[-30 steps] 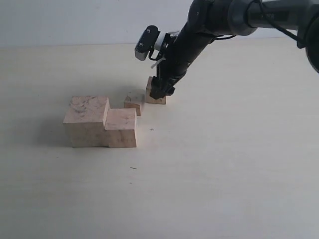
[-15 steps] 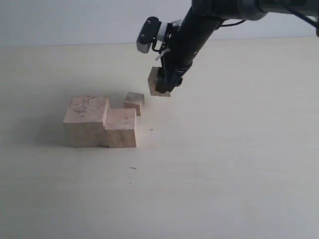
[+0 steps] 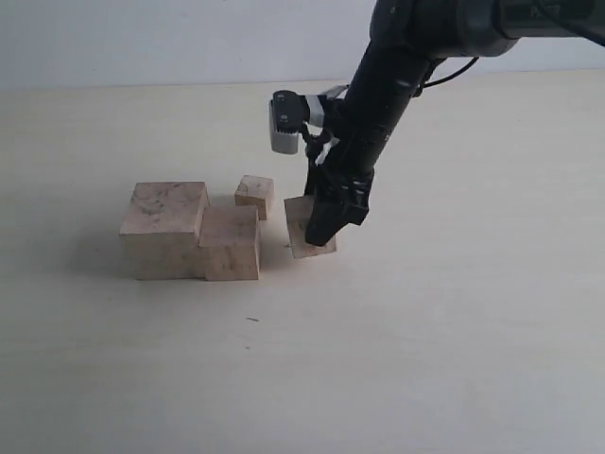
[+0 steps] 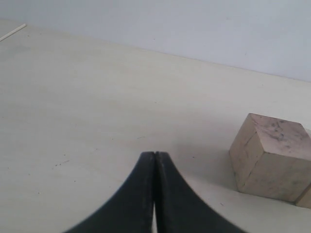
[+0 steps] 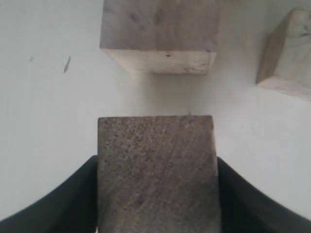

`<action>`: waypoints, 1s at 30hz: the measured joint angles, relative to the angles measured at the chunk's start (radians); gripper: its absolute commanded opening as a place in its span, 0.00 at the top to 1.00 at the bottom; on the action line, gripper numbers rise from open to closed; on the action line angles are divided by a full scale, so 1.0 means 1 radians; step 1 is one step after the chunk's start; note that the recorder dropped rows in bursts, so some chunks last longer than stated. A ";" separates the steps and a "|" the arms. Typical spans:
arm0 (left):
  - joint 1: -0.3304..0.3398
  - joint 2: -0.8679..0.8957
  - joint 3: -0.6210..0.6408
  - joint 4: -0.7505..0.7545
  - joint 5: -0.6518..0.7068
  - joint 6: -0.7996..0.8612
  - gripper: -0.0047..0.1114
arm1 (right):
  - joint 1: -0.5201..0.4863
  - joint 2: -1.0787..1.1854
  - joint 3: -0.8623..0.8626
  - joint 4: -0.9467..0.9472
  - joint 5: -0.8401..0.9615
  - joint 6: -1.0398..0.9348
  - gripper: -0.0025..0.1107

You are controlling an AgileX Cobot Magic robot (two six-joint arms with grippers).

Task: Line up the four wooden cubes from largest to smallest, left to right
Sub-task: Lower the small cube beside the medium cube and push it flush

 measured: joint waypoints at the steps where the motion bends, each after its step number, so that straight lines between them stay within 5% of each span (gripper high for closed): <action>1: 0.000 0.000 0.000 0.000 0.000 0.000 0.96 | 0.000 0.000 0.015 0.003 -0.024 -0.007 0.98; 30: 0.000 0.000 0.000 0.000 0.000 0.000 0.96 | 0.027 0.051 0.052 0.130 -0.115 -0.123 0.97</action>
